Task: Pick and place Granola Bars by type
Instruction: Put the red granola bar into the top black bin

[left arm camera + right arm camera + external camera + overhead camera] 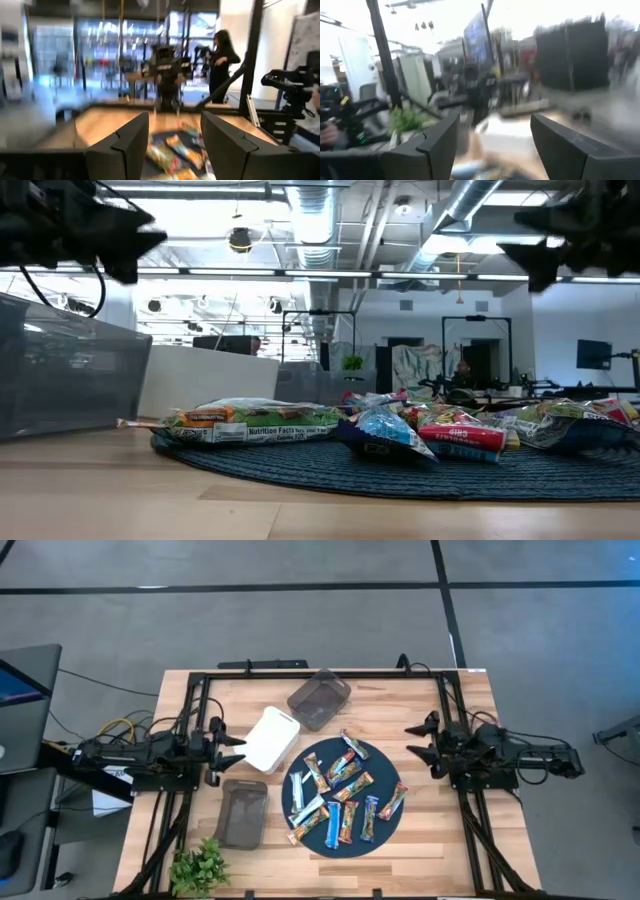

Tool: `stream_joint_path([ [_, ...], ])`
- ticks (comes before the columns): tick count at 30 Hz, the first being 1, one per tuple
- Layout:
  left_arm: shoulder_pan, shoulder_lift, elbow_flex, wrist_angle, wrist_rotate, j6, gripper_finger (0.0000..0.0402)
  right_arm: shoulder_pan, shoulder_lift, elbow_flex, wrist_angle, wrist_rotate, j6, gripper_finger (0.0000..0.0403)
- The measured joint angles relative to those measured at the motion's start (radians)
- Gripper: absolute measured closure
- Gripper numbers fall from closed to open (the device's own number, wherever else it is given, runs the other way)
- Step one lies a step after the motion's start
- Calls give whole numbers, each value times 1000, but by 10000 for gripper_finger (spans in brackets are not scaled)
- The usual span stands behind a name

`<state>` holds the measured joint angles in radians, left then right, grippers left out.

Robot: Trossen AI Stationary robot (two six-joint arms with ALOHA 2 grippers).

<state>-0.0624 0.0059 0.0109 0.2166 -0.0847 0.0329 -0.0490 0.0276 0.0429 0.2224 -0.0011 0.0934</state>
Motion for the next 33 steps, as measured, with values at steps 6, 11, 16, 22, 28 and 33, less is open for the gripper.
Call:
stream_joint_path([
  [6, 0, 1, 0, 183, 99, 194, 228, -20, 134, 111, 63, 0, -121, 163],
  [11, 0, 1, 38, 260, 185, 279, 228, -20, 318, 234, 48, -1, -155, 163],
  [16, 0, 45, 66, 242, 145, 282, 228, -20, 526, 327, 9, 3, -155, 163],
  [22, -13, 322, 66, 300, 148, 206, 228, -21, 854, 386, -6, 63, -183, 163],
  [28, -84, 657, 124, 492, 139, 226, 228, -28, 1106, 478, -63, 173, -206, 163],
  [33, -136, 852, 254, 402, 23, 289, 228, -60, 1290, 575, -174, 244, -98, 163],
])
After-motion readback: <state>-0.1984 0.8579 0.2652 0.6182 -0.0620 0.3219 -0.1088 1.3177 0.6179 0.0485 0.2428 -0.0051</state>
